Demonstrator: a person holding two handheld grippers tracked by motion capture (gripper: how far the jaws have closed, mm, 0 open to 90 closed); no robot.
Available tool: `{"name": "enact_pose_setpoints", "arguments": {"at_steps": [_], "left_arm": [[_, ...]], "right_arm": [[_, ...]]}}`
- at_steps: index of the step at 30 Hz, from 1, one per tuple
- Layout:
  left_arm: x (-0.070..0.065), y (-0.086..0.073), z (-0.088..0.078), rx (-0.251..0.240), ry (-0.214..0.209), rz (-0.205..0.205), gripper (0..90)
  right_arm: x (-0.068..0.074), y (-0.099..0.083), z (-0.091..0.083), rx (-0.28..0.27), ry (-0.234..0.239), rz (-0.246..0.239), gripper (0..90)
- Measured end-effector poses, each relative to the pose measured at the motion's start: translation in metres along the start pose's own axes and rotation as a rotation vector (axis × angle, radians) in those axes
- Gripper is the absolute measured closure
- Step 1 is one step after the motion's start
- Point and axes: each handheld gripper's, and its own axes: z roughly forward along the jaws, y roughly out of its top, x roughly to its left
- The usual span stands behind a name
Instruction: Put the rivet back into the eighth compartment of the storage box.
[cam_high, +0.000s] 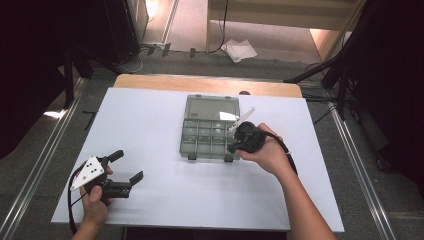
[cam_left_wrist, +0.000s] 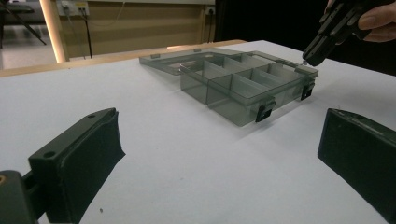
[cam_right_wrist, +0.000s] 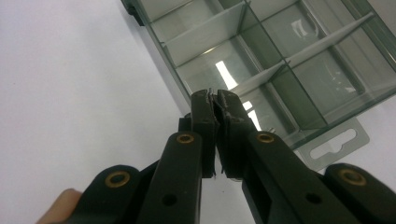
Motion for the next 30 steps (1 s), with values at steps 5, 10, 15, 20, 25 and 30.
{"name": "enact_pose_setpoints", "arguments": {"at_steps": [5, 10, 15, 20, 25, 30], "left_arm": [[0.0002, -0.0002, -0.0001, -0.002, -0.001, 0.001, 0.0], [0.0001, -0.0004, -0.0006, -0.004, -0.001, 0.000, 0.0], [-0.0002, -0.0006, -0.0009, -0.005, 0.002, -0.003, 0.0], [0.0000, -0.0006, -0.0005, -0.003, 0.001, 0.000, 0.0], [-0.0001, -0.0007, -0.0008, -0.007, 0.003, -0.005, 0.0], [-0.0002, -0.0006, -0.0008, -0.006, 0.002, -0.003, 0.0]], "right_arm": [[-0.0037, -0.0017, 0.0012, 0.007, -0.023, 0.008, 87.9], [-0.0069, -0.0025, 0.0021, 0.014, -0.036, 0.009, 87.9], [-0.0092, -0.0029, 0.0032, 0.012, -0.056, 0.009, 87.7], [-0.0094, -0.0031, 0.0020, 0.006, -0.069, 0.015, 87.0], [-0.0095, -0.0038, 0.0021, 0.003, -0.079, 0.024, 67.7], [-0.0083, -0.0035, 0.0021, -0.037, -0.099, 0.070, 22.4]]}}
